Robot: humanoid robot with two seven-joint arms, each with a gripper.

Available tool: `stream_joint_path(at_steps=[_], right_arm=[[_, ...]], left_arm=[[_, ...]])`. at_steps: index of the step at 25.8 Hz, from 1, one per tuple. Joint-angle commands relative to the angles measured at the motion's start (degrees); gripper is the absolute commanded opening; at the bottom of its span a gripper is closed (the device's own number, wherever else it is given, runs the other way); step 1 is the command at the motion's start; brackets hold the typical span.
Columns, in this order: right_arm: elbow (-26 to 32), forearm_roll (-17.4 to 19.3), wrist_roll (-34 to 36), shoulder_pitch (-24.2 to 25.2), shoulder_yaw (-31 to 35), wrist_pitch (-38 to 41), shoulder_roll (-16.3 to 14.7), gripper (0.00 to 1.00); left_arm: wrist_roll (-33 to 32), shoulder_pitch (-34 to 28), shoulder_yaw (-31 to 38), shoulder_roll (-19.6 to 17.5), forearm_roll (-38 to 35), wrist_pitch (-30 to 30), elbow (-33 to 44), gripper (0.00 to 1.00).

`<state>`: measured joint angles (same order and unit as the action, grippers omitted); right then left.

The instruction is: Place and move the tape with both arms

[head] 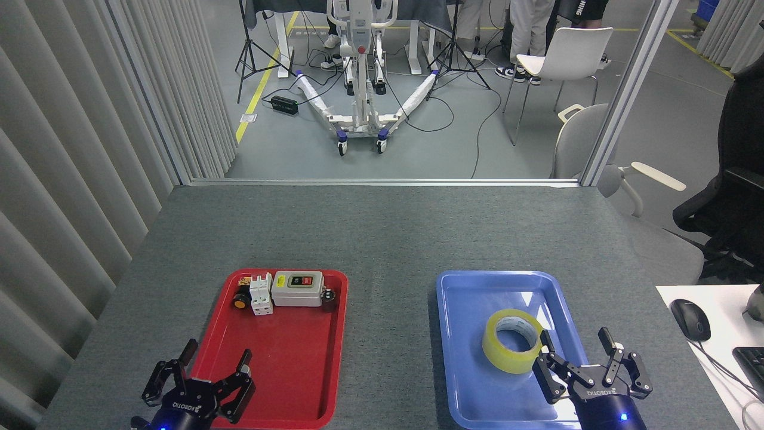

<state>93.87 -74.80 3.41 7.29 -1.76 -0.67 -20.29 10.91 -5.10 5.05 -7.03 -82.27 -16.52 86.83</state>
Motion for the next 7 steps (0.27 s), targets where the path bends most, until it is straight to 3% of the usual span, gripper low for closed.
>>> stream_joint_path(at_steps=[1,7], right_arm=[[0.0,0.0,-0.2,0.0,0.0,0.1,0.0,1.00],[-0.1,0.0,-0.2,0.0,-0.1,0.1,0.0,1.00]], left_arm=[[0.0,0.0,0.0,0.0,-0.1,0.0,-0.2,0.99],[0.1,0.0,0.0,0.0,-0.1,0.1,-0.5,0.99]])
